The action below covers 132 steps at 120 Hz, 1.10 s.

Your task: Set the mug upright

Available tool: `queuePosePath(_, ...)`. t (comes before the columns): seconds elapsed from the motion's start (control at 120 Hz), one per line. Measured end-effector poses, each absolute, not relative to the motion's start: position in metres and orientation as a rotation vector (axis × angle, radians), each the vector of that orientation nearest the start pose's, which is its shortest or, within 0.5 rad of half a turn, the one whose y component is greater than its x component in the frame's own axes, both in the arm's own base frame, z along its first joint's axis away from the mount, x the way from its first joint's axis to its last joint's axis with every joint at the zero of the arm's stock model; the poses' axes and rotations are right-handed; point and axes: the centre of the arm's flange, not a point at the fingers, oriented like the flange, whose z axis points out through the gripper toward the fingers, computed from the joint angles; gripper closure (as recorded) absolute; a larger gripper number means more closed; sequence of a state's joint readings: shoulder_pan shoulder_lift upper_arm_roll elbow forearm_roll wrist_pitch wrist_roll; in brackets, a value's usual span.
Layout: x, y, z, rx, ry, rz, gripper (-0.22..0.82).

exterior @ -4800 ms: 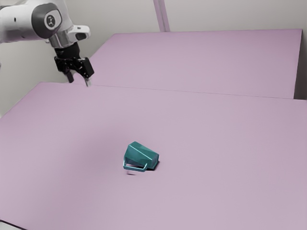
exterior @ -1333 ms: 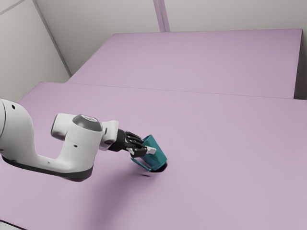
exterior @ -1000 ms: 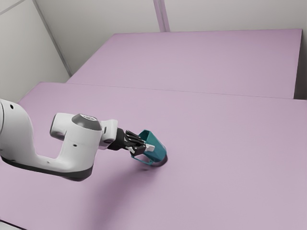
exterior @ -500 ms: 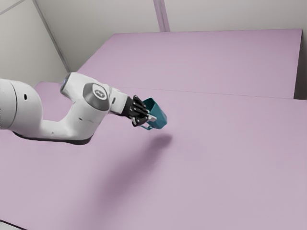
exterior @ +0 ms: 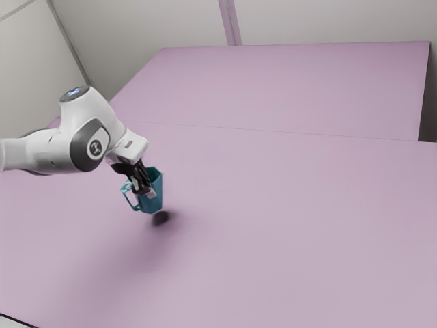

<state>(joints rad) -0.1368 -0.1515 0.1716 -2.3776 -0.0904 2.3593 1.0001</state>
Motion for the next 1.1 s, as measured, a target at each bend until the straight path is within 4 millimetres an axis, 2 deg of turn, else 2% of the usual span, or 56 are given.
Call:
queuePosePath(0.258,0.499,0.018,0.381,-2.940,1.034,-0.277,0.79)
queuePosePath(0.492,0.513,0.017,0.374,-2.993,0.734,-0.415,0.79)
queuePosePath(0.592,0.517,0.015,0.364,-3.019,0.625,-0.435,0.79)
queuePosePath(0.825,0.521,0.001,0.357,-3.065,0.446,-0.464,0.79)
queuePosePath(1.1,0.522,-0.013,0.350,-3.104,0.316,-0.452,0.78)
